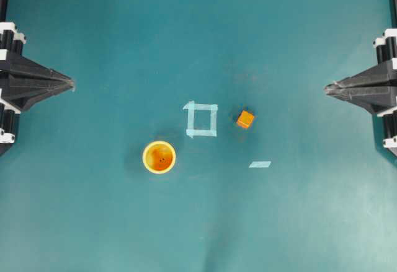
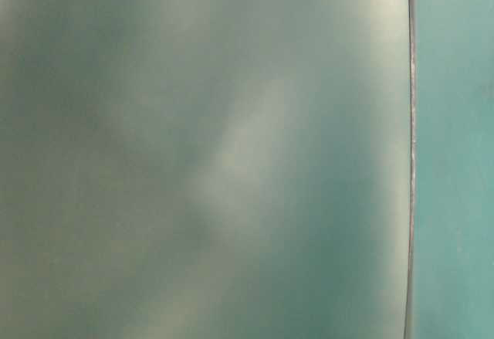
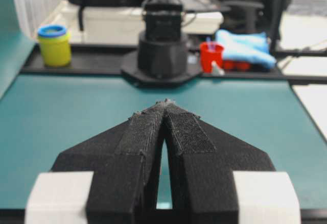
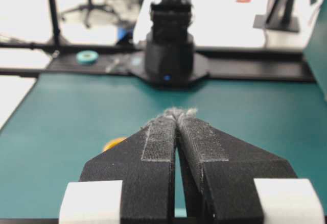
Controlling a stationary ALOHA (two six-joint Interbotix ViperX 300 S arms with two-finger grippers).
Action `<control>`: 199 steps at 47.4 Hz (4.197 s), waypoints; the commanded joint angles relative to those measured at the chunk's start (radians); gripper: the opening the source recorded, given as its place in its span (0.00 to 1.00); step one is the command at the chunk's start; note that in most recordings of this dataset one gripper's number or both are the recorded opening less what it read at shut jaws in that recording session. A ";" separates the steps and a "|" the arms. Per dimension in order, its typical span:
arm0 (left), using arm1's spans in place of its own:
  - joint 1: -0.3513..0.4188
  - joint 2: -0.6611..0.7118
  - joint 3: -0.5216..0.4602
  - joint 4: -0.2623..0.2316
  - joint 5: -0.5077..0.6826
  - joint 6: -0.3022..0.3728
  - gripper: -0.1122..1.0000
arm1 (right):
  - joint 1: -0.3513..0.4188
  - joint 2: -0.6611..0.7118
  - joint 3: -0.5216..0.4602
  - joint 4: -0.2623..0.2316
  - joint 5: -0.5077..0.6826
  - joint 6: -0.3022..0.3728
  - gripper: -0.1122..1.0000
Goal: Lift the orange cup with left arm.
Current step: 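Move the open left gripper toward the orange cup, then advance the left gripper around the orange cup and close on it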
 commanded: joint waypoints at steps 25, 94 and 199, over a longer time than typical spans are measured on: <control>-0.005 0.028 -0.018 0.009 0.144 -0.044 0.24 | 0.000 0.021 -0.043 0.000 0.012 0.000 0.10; -0.126 0.709 -0.130 0.009 0.104 -0.101 0.87 | 0.002 0.021 -0.048 0.002 0.037 0.002 0.10; -0.156 0.950 -0.347 0.011 0.084 -0.112 0.68 | 0.002 0.023 -0.058 0.000 0.077 0.005 0.10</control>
